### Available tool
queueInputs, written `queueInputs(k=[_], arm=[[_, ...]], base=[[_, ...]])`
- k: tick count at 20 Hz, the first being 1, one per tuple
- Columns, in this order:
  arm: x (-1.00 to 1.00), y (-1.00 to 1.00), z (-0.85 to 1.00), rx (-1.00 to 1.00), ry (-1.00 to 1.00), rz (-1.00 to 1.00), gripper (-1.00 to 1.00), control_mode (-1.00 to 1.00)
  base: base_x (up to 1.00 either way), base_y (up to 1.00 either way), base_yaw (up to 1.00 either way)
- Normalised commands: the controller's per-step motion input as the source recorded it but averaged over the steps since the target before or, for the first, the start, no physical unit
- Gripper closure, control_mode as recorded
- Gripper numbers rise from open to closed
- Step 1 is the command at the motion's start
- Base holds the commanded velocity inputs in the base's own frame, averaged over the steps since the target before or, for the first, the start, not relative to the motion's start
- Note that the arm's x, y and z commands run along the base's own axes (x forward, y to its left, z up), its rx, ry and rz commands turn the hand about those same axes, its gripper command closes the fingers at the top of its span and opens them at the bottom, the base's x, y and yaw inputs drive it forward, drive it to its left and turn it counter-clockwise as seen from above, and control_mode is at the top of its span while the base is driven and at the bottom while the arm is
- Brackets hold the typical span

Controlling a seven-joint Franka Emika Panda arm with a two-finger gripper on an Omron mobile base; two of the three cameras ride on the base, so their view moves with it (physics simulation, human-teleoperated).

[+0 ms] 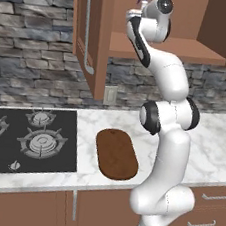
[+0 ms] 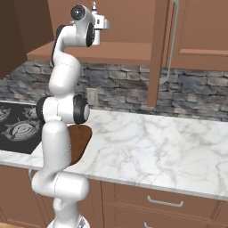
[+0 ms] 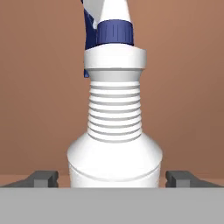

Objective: Grab the spray bottle from the cabinet, then place it next to the cutting board for sanitizing. Then grab the dish brush from the countertop next to the sink and place it next to the cutting board.

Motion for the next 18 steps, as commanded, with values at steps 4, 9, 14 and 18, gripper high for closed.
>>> queueInputs(k=[4, 9, 14, 18], arm=[[0.07, 0.0, -0.09, 0.0, 0.0, 0.0, 1.0, -1.0], [0.0, 0.0, -0.04, 0.01, 0.0, 0.0, 1.0, -1.0], [-0.01, 0.0, 0.0, 0.14, 0.0, -0.01, 1.0, -1.0], [-0.06, -0.01, 0.0, 0.23, 0.04, -0.06, 1.0, -1.0]], base=[[0.0, 0.0, 0.0], [0.0, 0.0, 0.0], [0.0, 0.0, 0.0], [0.0, 0.0, 0.0]])
